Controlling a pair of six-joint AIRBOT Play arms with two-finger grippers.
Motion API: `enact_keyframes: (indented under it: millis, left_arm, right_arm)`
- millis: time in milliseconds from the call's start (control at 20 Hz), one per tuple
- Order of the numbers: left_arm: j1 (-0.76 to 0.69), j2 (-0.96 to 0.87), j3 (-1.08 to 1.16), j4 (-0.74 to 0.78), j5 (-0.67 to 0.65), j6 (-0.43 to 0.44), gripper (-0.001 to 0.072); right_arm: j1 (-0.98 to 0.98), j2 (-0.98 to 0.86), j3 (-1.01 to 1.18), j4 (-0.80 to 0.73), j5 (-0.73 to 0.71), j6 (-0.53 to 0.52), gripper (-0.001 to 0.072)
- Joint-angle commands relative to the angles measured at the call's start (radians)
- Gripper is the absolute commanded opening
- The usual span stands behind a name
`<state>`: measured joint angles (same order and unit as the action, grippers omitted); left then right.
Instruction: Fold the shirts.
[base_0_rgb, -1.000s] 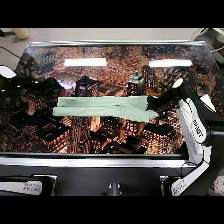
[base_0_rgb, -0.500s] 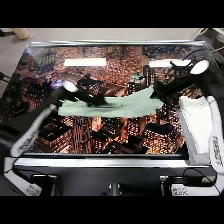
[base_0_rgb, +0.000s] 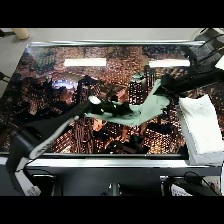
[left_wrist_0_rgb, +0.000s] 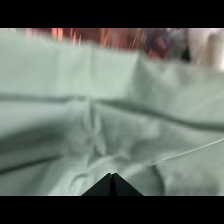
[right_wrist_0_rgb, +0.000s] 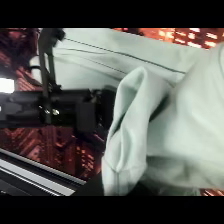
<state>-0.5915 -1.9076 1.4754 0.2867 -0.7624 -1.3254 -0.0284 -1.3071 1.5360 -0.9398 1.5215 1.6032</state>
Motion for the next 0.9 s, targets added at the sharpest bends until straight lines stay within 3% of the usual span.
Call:
enact_keyframes:
  millis: [0, 100, 250, 300, 350, 400, 600, 850]
  left_arm:
    - [0.159, 0.184, 0.001, 0.322, 0.005, -0.115, 0.0024]
    - [0.298, 0.345, 0.001, 0.467, -0.016, -0.171, 0.0024]
    - [0.462, 0.574, 0.001, 0.5, -0.043, -0.179, 0.0025]
    - [0.5, 0.644, 0.001, 0.5, -0.05, -0.179, 0.0025]
    - [0.529, 0.706, 0.001, 0.501, -0.064, -0.179, 0.0025]
    - [0.551, 0.756, 0.001, 0.505, -0.087, -0.178, 0.0025]
    - [0.586, 0.89, 0.001, 0.658, -0.254, -0.179, 0.0025]
    - [0.585, 0.904, -0.027, 0.761, -0.323, -0.179, 0.0026]
  right_arm:
    - [0.106, -0.058, 0.0, 0.065, -0.146, 0.008, 0.0017]
    - [0.23, -0.155, 0.0, 0.146, -0.291, 0.003, 0.0017]
    - [0.414, -0.352, 0.0, 0.335, -0.489, -0.04, 0.002]
    - [0.46, -0.417, 0.0, 0.38, -0.539, -0.063, 0.012]
    - [0.49, -0.474, 0.0, 0.412, -0.581, -0.067, 0.0461]
    - [0.498, -0.519, 0.0, 0.451, -0.597, -0.069, 0.0683]
    - [0.351, -0.487, 0.0, 0.369, -0.429, -0.08, 0.067]
    - [0.054, -0.391, -0.021, -0.221, -0.069, 0.095, 0.0668]
